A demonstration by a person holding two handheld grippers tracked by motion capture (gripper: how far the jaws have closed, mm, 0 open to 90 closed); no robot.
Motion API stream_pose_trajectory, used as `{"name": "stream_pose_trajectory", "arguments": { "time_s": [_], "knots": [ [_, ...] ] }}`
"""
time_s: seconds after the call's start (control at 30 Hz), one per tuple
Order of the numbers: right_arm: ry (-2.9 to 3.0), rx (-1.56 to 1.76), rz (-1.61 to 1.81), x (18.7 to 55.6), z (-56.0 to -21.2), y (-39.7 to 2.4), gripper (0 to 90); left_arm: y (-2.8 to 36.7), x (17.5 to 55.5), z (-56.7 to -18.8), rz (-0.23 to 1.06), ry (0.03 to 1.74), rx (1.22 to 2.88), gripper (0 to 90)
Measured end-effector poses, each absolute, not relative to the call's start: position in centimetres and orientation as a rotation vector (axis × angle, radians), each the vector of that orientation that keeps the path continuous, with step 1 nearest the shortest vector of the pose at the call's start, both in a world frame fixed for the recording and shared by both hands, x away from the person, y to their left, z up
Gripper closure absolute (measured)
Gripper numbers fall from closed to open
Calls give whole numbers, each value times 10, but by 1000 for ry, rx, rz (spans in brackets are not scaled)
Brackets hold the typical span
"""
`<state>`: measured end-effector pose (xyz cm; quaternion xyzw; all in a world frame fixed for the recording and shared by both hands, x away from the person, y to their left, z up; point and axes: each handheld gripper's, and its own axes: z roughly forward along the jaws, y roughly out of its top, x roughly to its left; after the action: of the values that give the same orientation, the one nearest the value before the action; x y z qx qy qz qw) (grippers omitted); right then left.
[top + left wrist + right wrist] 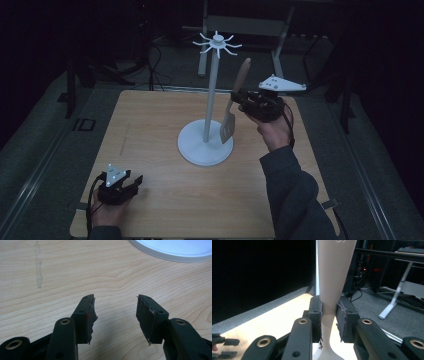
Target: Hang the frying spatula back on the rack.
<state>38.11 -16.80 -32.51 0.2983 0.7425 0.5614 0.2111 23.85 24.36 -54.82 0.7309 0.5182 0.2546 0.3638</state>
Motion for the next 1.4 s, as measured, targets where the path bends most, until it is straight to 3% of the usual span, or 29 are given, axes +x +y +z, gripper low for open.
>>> {"name": "stream_pose_trajectory", "arguments": {
  "time_s": [1.4],
  "knots": [
    [2184,818,1416,404,-306,-149,751,244,238,-548,653,1335,1877,492]
  ]
}}
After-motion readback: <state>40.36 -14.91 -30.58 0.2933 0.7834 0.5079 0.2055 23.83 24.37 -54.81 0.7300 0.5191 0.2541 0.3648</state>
